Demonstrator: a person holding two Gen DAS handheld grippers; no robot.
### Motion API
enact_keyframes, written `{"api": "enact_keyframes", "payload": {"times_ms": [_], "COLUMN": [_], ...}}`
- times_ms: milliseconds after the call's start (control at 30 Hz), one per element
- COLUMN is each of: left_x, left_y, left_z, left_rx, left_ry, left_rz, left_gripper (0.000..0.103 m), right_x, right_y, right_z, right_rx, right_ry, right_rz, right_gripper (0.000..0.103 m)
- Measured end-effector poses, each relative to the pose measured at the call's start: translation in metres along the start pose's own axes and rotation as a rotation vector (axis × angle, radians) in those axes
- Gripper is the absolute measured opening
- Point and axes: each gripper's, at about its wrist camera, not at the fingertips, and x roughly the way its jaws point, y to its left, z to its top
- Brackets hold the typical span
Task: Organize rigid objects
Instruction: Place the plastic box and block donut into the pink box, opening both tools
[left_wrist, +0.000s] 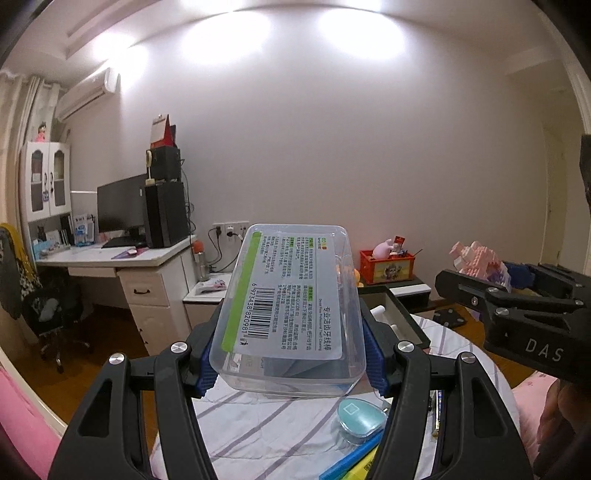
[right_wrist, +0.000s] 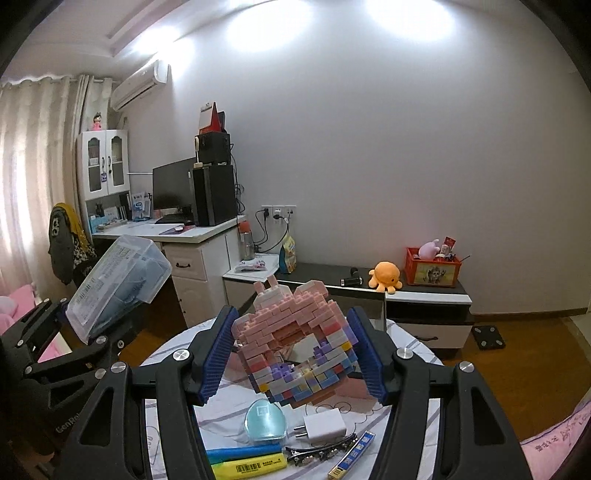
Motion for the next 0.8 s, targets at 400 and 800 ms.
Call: {"api": "enact_keyframes", "payload": {"times_ms": [400, 800], "left_x": [0.038, 0.159], "left_y": [-0.012, -0.022], "left_z": [0.005, -0.005], "left_rx": [0.039, 0.084], "left_ry": [0.020, 0.202], "left_rz": [0.024, -0.015], "left_gripper": [0.064, 0.064], "right_x": [0.030, 0.145], "right_y": [-0.010, -0.044], "right_z": [0.008, 0.006], "right_rx": [-0.002, 0.012], "right_ry": [0.017, 0.169], "right_rz": [0.004, 0.011], "right_gripper": [0.063, 0.063]}}
